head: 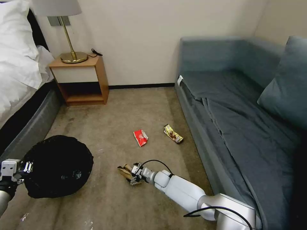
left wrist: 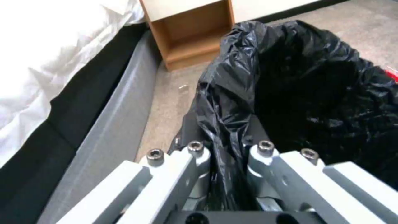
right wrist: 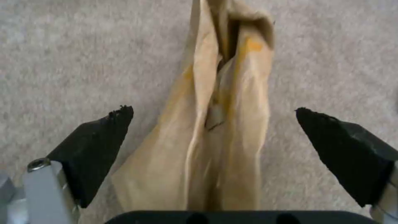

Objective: Pick up the trash bin, then pick up the garbage on the floor and place it into the trash bin.

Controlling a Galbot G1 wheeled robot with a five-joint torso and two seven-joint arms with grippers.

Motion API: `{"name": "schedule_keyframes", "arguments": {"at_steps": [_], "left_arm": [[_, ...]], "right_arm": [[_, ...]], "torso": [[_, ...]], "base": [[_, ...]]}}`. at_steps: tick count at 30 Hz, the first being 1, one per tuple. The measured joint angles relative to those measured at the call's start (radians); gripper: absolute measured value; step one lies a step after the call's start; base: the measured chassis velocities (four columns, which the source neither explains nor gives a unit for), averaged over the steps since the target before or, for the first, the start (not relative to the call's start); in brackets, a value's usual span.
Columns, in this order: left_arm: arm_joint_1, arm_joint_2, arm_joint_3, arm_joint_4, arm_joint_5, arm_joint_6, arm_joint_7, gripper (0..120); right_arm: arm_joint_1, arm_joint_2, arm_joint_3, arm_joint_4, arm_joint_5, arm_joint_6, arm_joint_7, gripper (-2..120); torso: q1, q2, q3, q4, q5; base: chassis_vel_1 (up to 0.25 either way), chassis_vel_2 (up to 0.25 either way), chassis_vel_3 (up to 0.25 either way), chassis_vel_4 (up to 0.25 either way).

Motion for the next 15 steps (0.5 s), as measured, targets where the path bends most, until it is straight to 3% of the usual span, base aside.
{"name": "schedule_keyframes", "arguments": {"at_steps": [15], "left_arm": [[0.037, -0.015, -0.019, -0.025, 0.003, -0.032, 0.014, 7]], "right_arm": [[-0.002, 0.071, 0.065, -0.132, -0.085, -0.044, 0.015, 97]], "torso": [[0.000, 0.000, 0.000, -0.0003, -0.0001]], "base": [[0.000, 0.000, 0.000, 0.000]]}}
